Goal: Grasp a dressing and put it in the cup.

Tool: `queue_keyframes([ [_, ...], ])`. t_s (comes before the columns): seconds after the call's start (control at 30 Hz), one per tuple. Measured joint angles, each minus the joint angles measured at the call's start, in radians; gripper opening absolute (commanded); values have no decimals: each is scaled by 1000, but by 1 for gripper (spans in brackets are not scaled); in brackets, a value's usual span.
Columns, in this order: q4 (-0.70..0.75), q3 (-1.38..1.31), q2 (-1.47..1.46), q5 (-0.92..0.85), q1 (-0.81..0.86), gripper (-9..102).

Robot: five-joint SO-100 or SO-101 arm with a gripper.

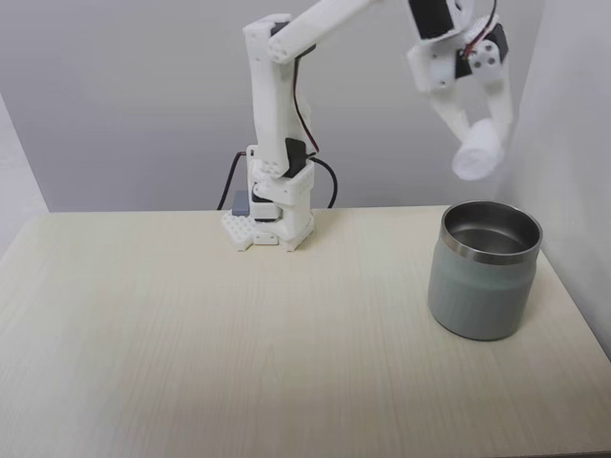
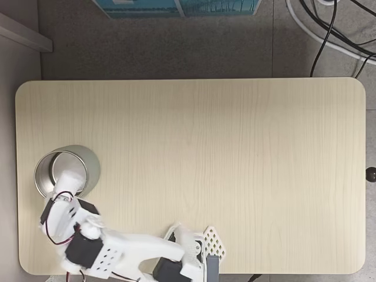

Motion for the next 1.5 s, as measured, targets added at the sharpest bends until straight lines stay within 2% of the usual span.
queue_keyframes([
  [0.37, -166, -209, 44, 0, -12, 0],
  [0.57, -192, -242, 44, 0, -12, 1],
  [0.63, -192, -242, 44, 0, -12, 9],
  [0.7, -192, -249, 44, 0, -11, 30],
  [0.73, -192, -258, 41, -2, -12, 38],
  [0.77, -192, -272, 37, -9, -12, 41],
  [1.33, -212, -420, -117, -2, -37, 40],
  [1.5, -222, -433, -123, -49, -57, 41],
])
